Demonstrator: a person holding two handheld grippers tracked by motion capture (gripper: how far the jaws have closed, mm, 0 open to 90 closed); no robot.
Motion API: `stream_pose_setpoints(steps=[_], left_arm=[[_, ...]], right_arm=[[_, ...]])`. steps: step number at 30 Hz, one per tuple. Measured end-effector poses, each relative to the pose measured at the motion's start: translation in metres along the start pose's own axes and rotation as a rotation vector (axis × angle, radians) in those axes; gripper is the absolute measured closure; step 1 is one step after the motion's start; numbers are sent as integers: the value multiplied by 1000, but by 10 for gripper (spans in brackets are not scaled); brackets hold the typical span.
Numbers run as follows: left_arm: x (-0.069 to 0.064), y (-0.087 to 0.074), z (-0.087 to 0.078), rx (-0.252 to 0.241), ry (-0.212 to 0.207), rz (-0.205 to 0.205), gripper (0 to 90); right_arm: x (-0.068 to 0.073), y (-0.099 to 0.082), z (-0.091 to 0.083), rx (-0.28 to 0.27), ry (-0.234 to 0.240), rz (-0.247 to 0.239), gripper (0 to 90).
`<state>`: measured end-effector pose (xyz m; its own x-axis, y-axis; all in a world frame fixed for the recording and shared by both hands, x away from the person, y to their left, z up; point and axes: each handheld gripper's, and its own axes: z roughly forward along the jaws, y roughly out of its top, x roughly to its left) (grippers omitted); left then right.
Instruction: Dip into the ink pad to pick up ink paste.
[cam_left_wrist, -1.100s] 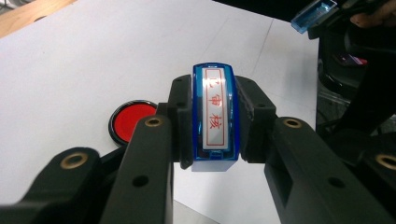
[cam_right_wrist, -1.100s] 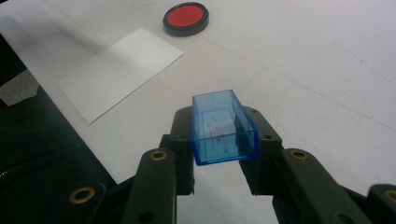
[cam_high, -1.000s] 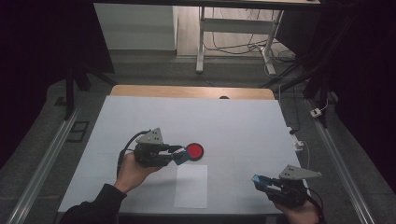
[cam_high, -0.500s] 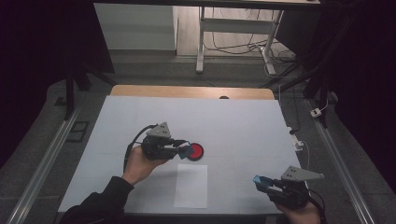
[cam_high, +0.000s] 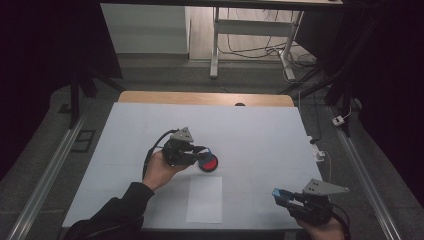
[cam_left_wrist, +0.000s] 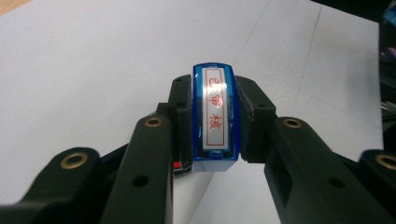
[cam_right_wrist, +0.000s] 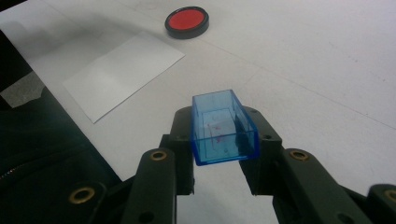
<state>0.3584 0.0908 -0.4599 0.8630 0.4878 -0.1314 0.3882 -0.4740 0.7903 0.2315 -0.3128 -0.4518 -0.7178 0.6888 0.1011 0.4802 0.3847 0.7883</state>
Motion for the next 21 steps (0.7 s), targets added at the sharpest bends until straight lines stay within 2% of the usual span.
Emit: stream_pose_setpoints(steps=[21], left_arm=[[18,-5,30,57,33,-34,702]], right_arm=[[1,0,0,5,-3,-16,689]])
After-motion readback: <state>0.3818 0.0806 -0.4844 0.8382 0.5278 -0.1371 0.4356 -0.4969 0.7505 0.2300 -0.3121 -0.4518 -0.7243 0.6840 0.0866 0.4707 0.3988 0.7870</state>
